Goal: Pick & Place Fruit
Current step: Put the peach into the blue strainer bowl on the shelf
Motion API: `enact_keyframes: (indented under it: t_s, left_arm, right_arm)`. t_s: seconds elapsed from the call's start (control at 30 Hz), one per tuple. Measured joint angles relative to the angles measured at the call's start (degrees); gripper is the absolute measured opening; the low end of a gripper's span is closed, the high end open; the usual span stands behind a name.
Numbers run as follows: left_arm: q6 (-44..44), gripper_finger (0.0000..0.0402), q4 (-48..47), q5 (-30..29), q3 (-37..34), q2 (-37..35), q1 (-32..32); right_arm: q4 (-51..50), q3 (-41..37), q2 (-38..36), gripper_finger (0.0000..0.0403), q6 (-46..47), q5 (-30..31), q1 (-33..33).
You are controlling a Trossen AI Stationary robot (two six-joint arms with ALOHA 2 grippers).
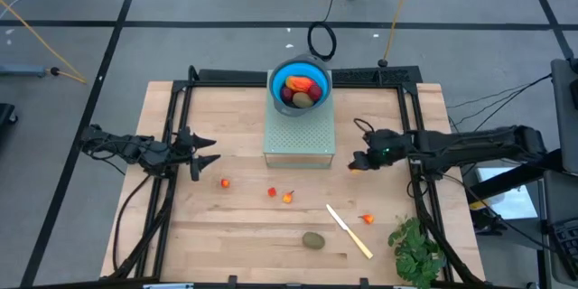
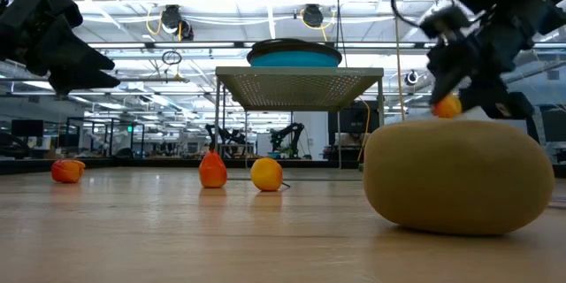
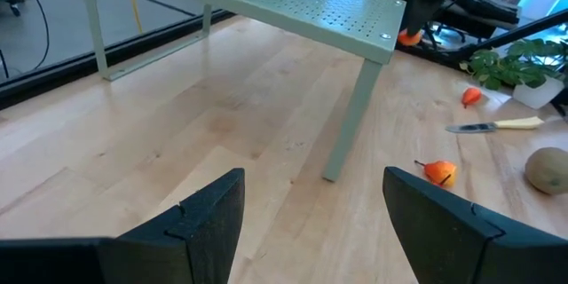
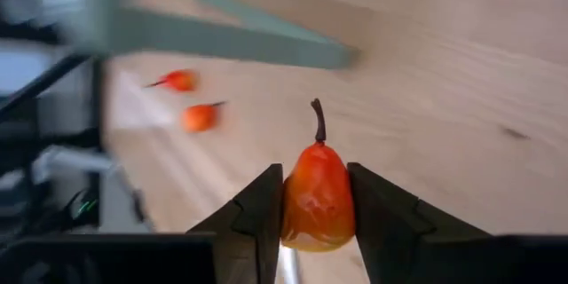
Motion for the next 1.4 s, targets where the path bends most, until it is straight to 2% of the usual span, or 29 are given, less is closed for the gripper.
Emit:
enact_keyframes:
  t_s: [0.33, 0.67, 0.83, 1.17, 1.4]
  left_arm:
    - [-1.98, 0.0269, -0.01, 0.01, 0.00, 0.00, 0.00]
    - [-6.31, 0.0269, 0.00, 0.03, 0.00, 0.01, 0.00]
    - [-6.31, 0.0269, 0.01, 0.01, 0.00, -0.01, 0.00]
    - [-5.61, 0.0269, -0.01, 0.01, 0.00, 0.01, 0.00]
    - [-5.51, 0.0269, -0.01, 0.01, 0.00, 0.00, 0.00]
  right_arm:
    - [6.27, 0.02, -5.33, 0.0110, -9.35, -3.97, 0.38]
    - [11.18, 0.04, -6.98, 0.0108, -14.92, -5.39, 4.72]
    - [19.64, 0.04, -7.00, 0.0105, -18.81, -6.78, 7.22]
    - [43.17, 0.13, -7.00, 0.0104, -22.94, -6.92, 11.08]
    - [49.87, 0.13, -7.00, 0.0102, -24.67, -6.87, 12.51]
